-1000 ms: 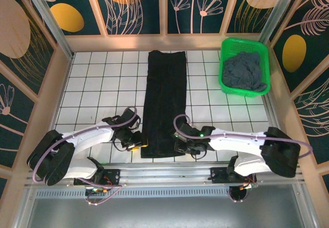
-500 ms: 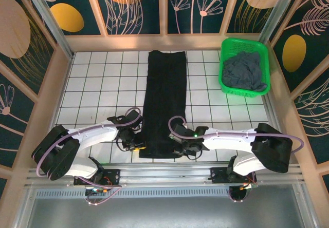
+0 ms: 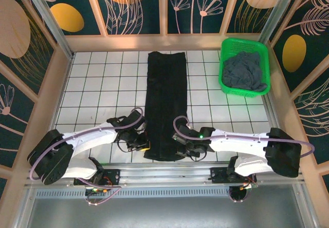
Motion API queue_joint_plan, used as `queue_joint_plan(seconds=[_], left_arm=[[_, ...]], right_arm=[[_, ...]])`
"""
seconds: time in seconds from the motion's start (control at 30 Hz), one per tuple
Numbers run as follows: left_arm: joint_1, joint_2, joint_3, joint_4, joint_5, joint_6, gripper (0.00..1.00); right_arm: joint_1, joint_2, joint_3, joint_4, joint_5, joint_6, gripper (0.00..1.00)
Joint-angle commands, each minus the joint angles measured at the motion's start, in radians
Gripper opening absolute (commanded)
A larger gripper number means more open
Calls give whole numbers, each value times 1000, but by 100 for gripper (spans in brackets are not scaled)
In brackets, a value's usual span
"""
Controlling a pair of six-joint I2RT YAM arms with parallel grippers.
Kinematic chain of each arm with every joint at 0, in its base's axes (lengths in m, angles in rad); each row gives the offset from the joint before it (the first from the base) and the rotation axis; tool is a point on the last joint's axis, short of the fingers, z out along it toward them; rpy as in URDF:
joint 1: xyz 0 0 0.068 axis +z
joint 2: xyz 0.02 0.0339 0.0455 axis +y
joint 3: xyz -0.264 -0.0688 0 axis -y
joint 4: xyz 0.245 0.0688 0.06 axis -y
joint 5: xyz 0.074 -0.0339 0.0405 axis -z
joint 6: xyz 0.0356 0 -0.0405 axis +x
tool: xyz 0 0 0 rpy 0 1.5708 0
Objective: Fold and stack the t-shirts
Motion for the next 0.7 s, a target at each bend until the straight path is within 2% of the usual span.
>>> queue_joint_plan(seconds=[0.0, 0.13, 0.37, 0.67], left_arm=[[30, -38, 80, -65, -30, -1, 0], [132, -9, 142, -37, -25, 8, 0], [280, 150, 273, 79, 12, 3, 0], [389, 374, 471, 150, 42, 26, 0]], right_arm=[[-74, -33, 74, -69, 36, -37, 0], [-216, 9, 142, -37, 26, -141, 0], [-427, 179, 312, 21, -3, -302, 0], [-593, 412, 533, 60, -45, -441, 0]])
